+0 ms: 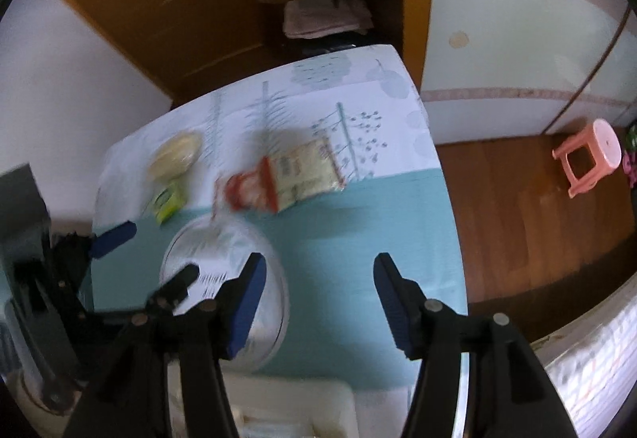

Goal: Organize snacks
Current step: 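Move both grippers back over the last snacks on the table, then grasp the red pastry bag with the left gripper while the right grasps the LIPO pack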

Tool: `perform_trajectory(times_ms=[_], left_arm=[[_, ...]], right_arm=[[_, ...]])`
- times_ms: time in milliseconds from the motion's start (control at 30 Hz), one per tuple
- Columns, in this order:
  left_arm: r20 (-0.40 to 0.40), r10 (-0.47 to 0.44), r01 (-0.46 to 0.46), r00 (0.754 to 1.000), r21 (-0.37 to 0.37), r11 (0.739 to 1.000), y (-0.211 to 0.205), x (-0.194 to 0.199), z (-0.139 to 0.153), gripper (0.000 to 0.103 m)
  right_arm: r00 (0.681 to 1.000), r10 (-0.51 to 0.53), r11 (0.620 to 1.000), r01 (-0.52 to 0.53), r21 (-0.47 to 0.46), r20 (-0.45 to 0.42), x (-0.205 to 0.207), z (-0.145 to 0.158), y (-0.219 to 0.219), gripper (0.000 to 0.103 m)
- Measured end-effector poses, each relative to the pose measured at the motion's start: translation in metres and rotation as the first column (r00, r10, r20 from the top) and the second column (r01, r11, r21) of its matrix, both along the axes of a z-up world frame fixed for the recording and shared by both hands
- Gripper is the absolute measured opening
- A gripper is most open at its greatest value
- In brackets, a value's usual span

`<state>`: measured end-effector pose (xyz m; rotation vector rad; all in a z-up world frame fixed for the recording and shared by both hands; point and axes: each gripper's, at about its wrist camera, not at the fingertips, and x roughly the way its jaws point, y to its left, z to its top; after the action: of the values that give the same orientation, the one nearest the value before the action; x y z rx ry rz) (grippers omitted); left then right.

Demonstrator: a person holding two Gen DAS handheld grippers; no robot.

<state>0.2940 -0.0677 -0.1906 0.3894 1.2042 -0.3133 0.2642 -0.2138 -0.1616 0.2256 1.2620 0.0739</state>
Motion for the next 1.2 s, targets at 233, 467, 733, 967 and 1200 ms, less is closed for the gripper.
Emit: perform_trajectory(times_ms=[233, 467, 733, 967, 1200], left_arm=[[-0.055, -0.078, 0.078, 0.995, -0.007, 0.997, -0.010, 0.043, -0.042, 0.082], [-0.129, -0.105, 0.099, 0.986, -0.054, 0.994, -0.018, 0.065, -0.068, 0.082], [-0.123, -0.065, 0.055, 0.990, -0.079, 0.995, -0.010, 0.079, -0.076, 0.077], [-0.085, -0.027, 0.016, 0.996, -0.128, 0.992, 0.005, 0.077, -0.076, 0.037], [-0.085, 0.055, -0.069, 0.995, -0.178, 0.982, 0.022, 0.081, -0.071, 0.023]], right_arm=[[0.997, -0.066, 0.997, 0.068, 0.048, -0.033, 0.054, -0.042, -0.017, 0.068], [0.998, -0.044, 0.996, 0.047, 0.073, -0.041, 0.075, -0.070, -0.012, 0.075], [0.999, -0.004, 0.999, 0.006, 0.049, -0.037, 0.087, -0.084, 0.004, 0.079], [0.999, 0.033, 0.999, -0.033, 0.010, -0.021, 0.097, -0.088, 0.016, 0.083], [0.997, 0.066, 0.996, -0.068, -0.055, -0.043, 0.107, -0.103, 0.035, 0.085]])
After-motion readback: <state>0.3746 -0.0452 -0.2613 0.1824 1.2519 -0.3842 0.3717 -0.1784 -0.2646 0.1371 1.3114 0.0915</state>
